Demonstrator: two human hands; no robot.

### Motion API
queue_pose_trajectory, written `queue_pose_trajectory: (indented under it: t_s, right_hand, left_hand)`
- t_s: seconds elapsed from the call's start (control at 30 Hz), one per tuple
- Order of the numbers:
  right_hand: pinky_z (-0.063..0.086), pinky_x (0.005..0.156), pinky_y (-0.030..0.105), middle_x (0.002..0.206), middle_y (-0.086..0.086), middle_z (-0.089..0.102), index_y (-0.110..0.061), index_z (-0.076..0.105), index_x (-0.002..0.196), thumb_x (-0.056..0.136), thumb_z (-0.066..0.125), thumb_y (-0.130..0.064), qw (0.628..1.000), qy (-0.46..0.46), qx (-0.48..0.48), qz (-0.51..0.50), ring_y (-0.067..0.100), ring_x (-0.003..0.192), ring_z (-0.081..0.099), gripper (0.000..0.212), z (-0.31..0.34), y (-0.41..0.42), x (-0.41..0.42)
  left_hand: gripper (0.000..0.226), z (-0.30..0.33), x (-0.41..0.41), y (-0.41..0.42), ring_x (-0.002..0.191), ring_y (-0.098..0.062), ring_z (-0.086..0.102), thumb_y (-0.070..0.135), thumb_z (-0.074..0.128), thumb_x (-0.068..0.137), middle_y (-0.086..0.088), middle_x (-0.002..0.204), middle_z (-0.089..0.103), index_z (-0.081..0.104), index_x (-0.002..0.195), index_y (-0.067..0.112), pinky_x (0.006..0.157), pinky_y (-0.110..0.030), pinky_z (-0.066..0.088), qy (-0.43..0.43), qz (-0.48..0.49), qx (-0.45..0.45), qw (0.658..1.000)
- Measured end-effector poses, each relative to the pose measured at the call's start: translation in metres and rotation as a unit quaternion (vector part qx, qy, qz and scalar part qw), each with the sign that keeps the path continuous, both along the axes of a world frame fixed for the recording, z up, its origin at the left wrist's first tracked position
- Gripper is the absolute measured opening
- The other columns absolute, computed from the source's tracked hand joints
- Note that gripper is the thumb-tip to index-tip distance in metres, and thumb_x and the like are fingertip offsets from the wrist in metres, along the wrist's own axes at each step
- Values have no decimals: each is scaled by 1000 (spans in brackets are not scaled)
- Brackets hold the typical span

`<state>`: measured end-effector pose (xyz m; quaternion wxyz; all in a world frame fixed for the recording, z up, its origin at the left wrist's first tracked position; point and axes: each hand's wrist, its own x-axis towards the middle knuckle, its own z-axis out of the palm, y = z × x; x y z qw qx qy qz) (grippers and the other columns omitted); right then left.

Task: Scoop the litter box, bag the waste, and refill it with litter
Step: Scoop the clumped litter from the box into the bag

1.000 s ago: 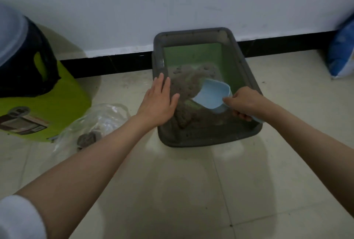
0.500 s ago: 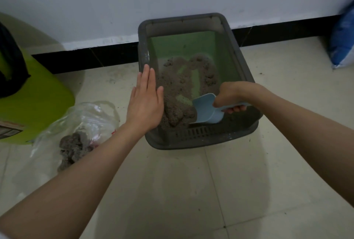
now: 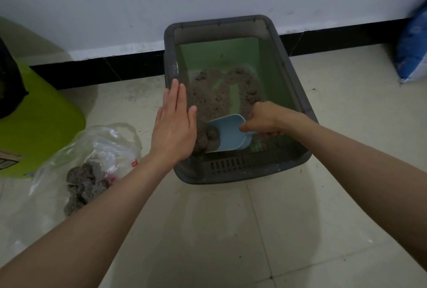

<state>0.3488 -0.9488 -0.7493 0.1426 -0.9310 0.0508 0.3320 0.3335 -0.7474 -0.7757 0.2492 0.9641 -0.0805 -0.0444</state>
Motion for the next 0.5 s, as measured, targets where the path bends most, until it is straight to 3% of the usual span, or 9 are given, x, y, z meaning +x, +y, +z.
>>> queue_pose_trajectory:
  t_s: [0.2,0.37,0.5]
  right_hand:
    - [36,45,23,50,10,50,-7,52,57,83,56,-32,992,40,88,-86,21,40,42,37,-23,-5,-1]
    - [35,44,23,44,7,47,-12,46,51,83,60,-32,985,-10,119,-121,20,38,42,41,-48,-6,-6]
    - [33,52,25,54,4,48,-15,48,56,85,57,-34,985,-7,122,-117,20,51,45,36,-65,-8,-8]
  left_hand:
    - [57,0,0,-1,145,-13,-4,36,20,100,4,157,-10,0,149,14,119,-37,10,-5,0,-12,1000]
    - [57,-1,1,-1,145,-14,-3,34,22,100,4,158,-8,3,149,13,118,-33,10,-13,2,-19,1000]
    - [57,-2,1,-1,145,-12,-4,35,22,100,6,157,-9,4,149,13,118,-32,8,-11,0,-24,1000]
